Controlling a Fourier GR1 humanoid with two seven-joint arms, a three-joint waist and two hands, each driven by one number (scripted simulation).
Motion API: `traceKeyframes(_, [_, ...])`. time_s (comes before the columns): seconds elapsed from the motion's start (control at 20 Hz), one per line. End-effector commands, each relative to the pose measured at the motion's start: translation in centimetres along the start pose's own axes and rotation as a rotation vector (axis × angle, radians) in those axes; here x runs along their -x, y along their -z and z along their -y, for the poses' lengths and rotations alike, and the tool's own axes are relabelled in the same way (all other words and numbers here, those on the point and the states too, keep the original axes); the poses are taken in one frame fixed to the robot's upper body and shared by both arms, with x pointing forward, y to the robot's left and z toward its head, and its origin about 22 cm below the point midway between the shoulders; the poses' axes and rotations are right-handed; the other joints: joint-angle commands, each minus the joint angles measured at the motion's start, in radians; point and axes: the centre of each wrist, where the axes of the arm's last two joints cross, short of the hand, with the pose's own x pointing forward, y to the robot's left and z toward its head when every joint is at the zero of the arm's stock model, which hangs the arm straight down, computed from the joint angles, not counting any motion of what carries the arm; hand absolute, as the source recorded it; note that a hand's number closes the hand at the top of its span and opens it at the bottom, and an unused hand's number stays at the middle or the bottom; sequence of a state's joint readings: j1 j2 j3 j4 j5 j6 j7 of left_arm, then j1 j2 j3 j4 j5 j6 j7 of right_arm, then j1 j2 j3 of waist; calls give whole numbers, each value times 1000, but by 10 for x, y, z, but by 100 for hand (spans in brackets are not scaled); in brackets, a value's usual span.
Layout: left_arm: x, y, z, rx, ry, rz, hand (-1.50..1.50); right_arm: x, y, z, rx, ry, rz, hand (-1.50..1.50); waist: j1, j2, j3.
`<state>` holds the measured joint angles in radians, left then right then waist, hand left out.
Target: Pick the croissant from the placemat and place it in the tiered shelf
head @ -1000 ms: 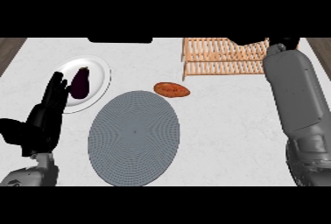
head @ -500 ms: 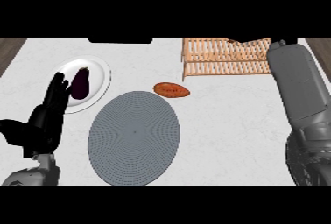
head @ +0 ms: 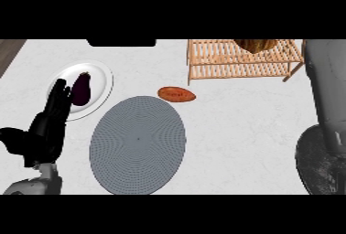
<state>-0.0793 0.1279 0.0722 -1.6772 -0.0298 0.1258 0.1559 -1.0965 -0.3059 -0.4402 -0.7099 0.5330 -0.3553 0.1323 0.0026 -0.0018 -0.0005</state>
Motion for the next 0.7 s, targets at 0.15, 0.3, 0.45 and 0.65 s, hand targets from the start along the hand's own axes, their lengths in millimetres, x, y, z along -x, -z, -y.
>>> traceKeyframes(0.15, [2, -5, -11, -32, 4, -6, 0, 6, 17, 87, 133, 65, -133, -150, -20, -6, 0])
traceKeyframes(0.3, [13, -7, -25, -29, 1, -7, 0, 23, 4, 119, 148, 42, -147, -150, -30, -8, 0])
traceKeyframes(0.45, [3, -11, -16, -20, 4, -8, 0, 22, -7, 161, 135, 24, -152, -150, -29, -9, 0])
traceKeyframes(0.65, [4, -4, 6, -9, -9, -16, 0, 52, -28, 200, 108, 61, -156, -150, -23, -4, 0])
